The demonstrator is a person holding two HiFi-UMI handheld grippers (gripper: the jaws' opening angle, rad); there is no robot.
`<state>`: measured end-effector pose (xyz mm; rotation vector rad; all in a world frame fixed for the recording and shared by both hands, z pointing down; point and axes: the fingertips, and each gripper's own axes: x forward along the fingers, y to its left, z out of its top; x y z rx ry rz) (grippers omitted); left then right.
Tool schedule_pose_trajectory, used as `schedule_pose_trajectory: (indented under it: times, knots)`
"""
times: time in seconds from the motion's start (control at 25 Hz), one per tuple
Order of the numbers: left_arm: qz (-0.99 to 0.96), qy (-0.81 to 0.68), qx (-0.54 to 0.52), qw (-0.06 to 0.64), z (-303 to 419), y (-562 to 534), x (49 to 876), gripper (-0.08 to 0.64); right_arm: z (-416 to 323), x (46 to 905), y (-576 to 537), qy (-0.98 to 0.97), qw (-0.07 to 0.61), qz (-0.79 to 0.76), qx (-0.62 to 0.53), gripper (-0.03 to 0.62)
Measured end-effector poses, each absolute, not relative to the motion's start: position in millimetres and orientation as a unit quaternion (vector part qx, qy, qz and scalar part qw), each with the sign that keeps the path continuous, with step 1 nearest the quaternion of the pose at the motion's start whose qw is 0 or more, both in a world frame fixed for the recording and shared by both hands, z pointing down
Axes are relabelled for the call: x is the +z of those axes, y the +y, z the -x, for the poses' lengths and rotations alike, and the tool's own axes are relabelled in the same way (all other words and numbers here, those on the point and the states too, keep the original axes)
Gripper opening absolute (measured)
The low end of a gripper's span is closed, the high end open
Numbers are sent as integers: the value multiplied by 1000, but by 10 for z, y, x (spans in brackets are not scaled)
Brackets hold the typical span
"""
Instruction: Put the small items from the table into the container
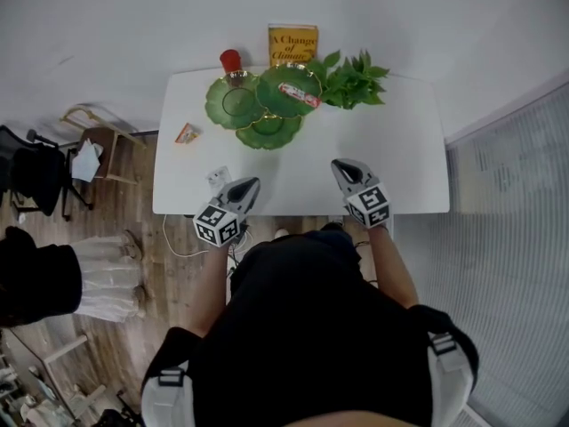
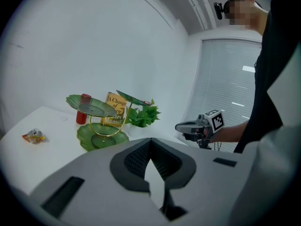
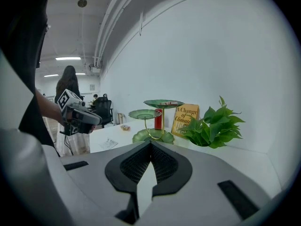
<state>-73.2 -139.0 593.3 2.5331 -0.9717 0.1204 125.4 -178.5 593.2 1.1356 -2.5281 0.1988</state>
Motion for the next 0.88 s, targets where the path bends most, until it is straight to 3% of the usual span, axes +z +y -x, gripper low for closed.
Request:
schedule_pose_trajectory:
  times: [0.4, 0.88]
  knots:
    - [-893, -392, 29, 221, 1011, -1297, 5919, 2, -925, 6023, -1820, -911, 200, -352, 76, 23]
    - [-806, -540, -1, 242, 1964, -668, 6070, 2, 351, 6376, -1675, -953, 253, -159, 45, 23]
